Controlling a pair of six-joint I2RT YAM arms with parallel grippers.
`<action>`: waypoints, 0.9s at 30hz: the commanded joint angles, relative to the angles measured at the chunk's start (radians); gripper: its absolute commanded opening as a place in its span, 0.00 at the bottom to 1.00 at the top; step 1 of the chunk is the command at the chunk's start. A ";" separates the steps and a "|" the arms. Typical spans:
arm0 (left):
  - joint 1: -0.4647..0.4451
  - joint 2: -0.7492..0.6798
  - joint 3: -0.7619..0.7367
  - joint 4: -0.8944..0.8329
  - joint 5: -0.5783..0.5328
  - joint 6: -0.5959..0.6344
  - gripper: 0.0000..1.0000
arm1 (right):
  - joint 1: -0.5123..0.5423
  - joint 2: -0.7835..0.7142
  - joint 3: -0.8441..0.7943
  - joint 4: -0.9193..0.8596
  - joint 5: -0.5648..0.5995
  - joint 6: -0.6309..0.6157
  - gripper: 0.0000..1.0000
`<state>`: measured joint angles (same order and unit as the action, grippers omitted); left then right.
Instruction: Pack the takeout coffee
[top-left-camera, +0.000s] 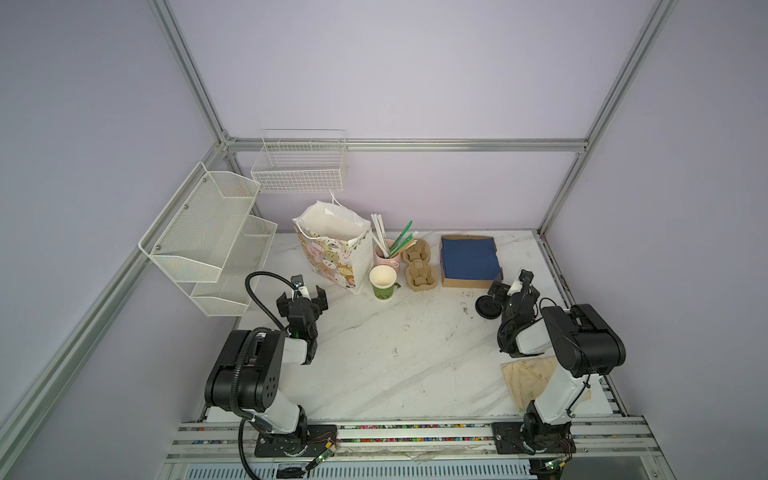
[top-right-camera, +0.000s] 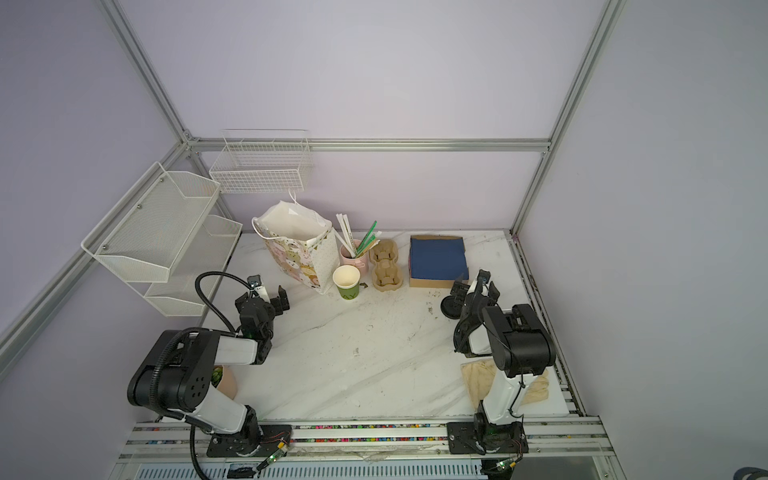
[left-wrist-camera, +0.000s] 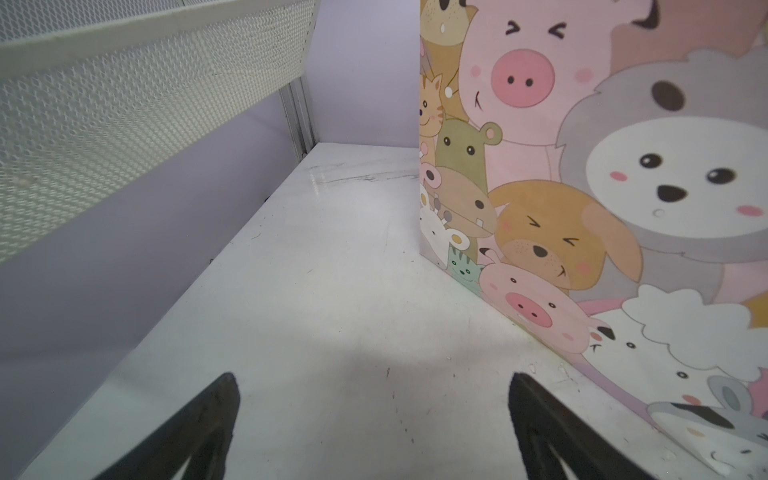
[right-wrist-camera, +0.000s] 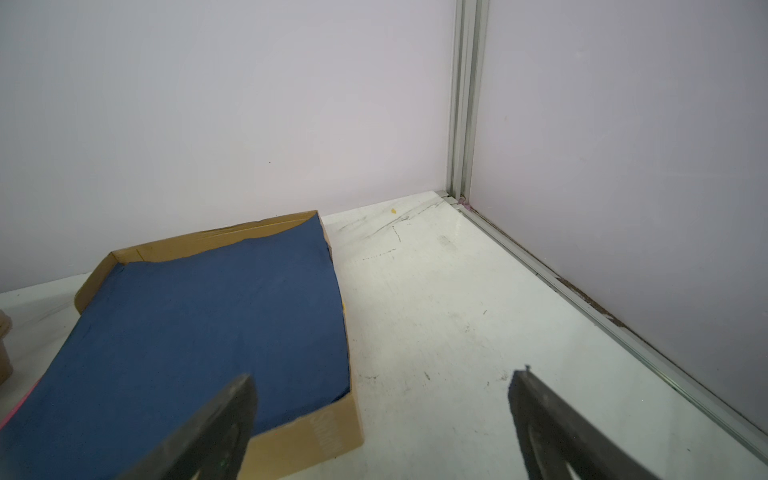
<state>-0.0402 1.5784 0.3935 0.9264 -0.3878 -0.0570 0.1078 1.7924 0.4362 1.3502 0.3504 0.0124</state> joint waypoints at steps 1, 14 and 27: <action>0.006 -0.001 -0.028 0.057 0.004 0.016 1.00 | 0.007 -0.008 0.010 0.039 0.007 -0.021 0.97; 0.006 -0.001 -0.026 0.055 0.004 0.014 1.00 | 0.117 -0.289 0.097 -0.297 0.218 -0.030 0.97; -0.001 -0.436 0.155 -0.520 -0.051 -0.165 1.00 | 0.190 -0.685 0.288 -0.732 -0.099 0.566 0.97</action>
<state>-0.0406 1.2793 0.4156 0.6052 -0.4267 -0.1093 0.2985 1.1240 0.7040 0.7826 0.3408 0.3954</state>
